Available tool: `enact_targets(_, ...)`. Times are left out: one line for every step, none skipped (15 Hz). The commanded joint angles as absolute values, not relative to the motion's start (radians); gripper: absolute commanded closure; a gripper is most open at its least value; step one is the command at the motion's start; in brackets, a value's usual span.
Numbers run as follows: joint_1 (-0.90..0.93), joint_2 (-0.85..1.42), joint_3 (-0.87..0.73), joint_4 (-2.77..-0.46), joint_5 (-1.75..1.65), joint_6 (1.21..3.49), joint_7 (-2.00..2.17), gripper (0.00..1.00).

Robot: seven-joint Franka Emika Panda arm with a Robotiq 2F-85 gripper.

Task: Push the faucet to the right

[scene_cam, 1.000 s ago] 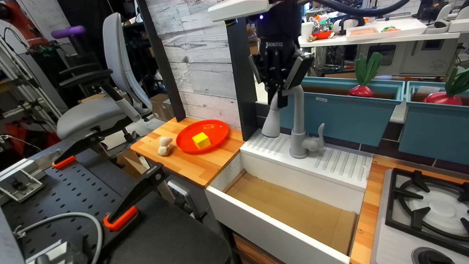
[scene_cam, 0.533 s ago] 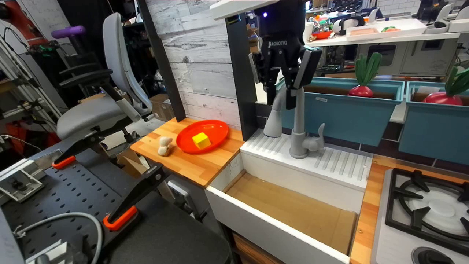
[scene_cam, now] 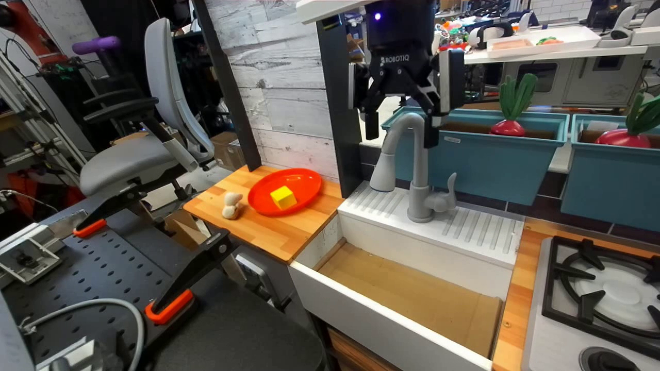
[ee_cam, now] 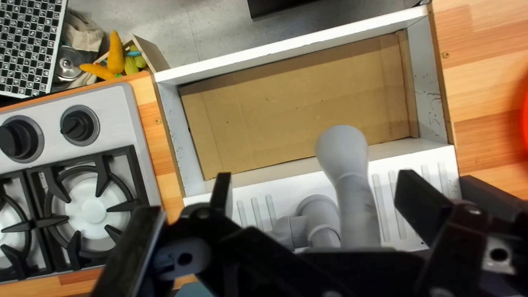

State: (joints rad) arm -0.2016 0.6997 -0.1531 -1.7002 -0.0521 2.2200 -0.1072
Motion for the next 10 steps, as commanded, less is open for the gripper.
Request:
enact_targets(-0.208, 0.616, -0.131, -1.773, -0.059, 2.216, -0.153, 0.0)
enact_targets(-0.2, 0.584, -0.128, -1.811, -0.062, 2.236, -0.155, 0.0)
enact_targets(-0.196, 0.55, -0.123, -1.849, -0.06, 2.257, -0.157, 0.0)
enact_targets(-0.195, 0.497, -0.11, -1.906, -0.052, 2.272, -0.171, 0.0)
enact_targets(-0.194, 0.455, -0.098, -1.945, -0.044, 2.266, -0.184, 0.0)
enact_targets(-0.181, 0.408, -0.094, -1.997, -0.059, 2.264, -0.188, 0.0)
enact_targets(-0.169, 0.372, -0.088, -2.039, -0.065, 2.264, -0.185, 0.0)
enact_targets(-0.153, 0.353, -0.083, -2.073, -0.072, 2.275, -0.173, 0.0)
enact_targets(-0.174, 0.445, -0.092, -1.951, -0.051, 2.235, -0.17, 0.0)
enact_targets(-0.161, 0.412, -0.087, -1.991, -0.051, 2.236, -0.17, 0.0)
